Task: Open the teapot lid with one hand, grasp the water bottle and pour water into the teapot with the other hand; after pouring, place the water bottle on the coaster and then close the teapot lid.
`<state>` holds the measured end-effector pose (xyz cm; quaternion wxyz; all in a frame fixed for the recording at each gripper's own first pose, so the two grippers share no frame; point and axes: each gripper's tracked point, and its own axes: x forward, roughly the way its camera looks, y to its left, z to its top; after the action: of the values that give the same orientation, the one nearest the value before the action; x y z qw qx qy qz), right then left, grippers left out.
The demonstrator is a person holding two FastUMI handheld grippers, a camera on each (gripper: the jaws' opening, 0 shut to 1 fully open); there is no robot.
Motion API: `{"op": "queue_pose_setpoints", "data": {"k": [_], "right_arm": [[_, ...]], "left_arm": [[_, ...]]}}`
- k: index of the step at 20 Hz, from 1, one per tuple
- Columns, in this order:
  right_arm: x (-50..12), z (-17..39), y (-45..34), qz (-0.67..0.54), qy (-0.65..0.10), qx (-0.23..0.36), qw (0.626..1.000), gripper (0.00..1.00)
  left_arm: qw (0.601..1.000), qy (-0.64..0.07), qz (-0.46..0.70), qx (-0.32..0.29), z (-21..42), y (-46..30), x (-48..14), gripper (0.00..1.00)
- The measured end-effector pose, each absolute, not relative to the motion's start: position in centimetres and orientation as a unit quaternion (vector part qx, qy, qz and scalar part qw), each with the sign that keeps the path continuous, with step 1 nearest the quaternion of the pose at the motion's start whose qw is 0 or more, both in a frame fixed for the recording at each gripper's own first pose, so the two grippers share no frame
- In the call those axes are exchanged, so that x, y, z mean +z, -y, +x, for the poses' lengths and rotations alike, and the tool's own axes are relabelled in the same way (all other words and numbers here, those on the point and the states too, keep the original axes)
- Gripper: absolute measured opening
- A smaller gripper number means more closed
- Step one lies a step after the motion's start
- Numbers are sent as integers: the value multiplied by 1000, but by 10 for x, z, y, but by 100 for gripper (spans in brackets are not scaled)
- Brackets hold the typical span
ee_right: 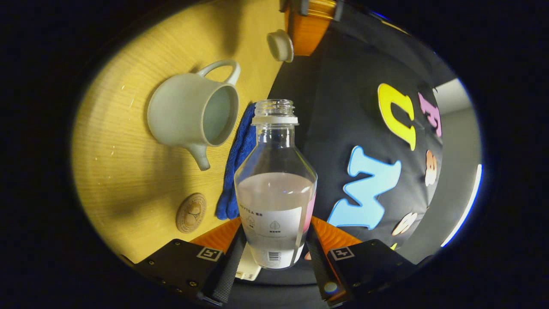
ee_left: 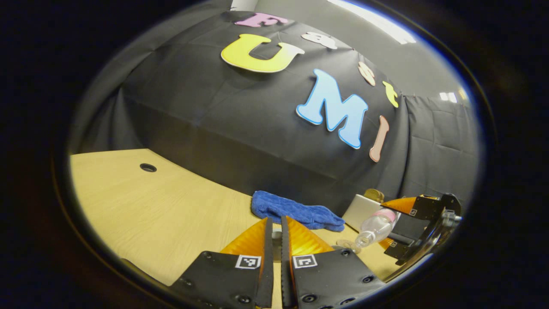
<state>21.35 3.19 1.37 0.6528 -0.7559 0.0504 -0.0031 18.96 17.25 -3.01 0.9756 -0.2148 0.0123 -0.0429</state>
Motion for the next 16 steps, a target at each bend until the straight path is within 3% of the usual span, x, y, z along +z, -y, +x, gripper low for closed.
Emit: {"op": "queue_pose_setpoints", "data": {"k": [13, 14, 16], "right_arm": [[-14, 226, 14, -470, -135, 14, 872, 76], [-16, 228, 15, -444, -138, 18, 885, 76], [-17, 229, 20, -400, -140, 18, 906, 76]], "left_arm": [[976, -14, -213, -44, 188, -172, -30, 17], [976, -14, -213, -43, 189, -172, -30, 13], [976, -14, -211, -43, 190, -171, -30, 17]]}}
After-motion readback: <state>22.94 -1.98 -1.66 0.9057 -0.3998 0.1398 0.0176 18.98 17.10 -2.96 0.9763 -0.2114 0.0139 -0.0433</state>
